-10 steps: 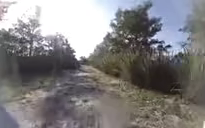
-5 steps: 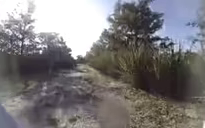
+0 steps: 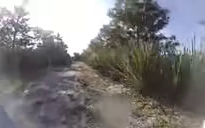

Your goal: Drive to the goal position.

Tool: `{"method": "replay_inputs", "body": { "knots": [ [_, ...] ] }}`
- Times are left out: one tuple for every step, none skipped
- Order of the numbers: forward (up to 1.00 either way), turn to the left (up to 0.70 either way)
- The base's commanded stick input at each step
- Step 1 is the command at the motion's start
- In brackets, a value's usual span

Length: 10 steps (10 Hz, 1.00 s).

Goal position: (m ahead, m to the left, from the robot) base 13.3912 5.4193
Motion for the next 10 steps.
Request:
{"method": "replay_inputs", "body": {
  "knots": [
    [1.0,0.27],
    [1.0,0.27],
    [1.0,0.27],
    [1.0,0.27],
    [1.0,0.27],
    [1.0,0.27],
    [1.0,0.27],
    [1.0,0.27],
    [1.0,0.27],
    [1.0,0.27]
  ]
}}
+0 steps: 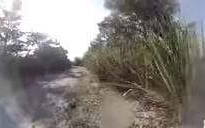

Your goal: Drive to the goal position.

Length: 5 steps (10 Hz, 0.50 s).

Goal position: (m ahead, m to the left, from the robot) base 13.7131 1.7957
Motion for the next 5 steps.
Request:
{"method": "replay_inputs", "body": {
  "knots": [
    [1.0,0.27],
    [1.0,0.27],
    [1.0,0.27],
    [1.0,0.27],
    [1.0,0.27]
  ]
}}
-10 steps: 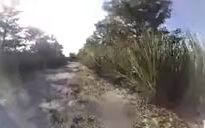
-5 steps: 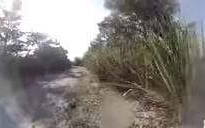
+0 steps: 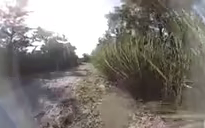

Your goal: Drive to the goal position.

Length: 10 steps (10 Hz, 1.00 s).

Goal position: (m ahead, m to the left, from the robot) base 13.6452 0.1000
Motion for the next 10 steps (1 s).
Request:
{"method": "replay_inputs", "body": {
  "knots": [
    [1.0,0.27],
    [1.0,0.27],
    [1.0,0.27],
    [1.0,0.27],
    [1.0,0.27],
    [1.0,0.27],
    [1.0,0.27],
    [1.0,0.27],
    [1.0,0.27],
    [1.0,0.27]
  ]
}}
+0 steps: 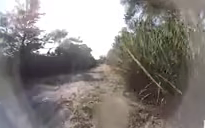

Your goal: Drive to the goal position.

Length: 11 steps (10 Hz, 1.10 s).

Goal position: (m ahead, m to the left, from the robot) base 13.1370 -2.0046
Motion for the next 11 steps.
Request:
{"method": "replay_inputs", "body": {
  "knots": [
    [1.0,0.27],
    [1.0,0.06],
    [1.0,0.0],
    [1.0,0.0],
    [1.0,0.0],
    [1.0,0.09],
    [1.0,0.27],
    [1.0,0.27],
    [1.0,0.27],
    [1.0,0.27],
    [1.0,0.27]
  ]
}}
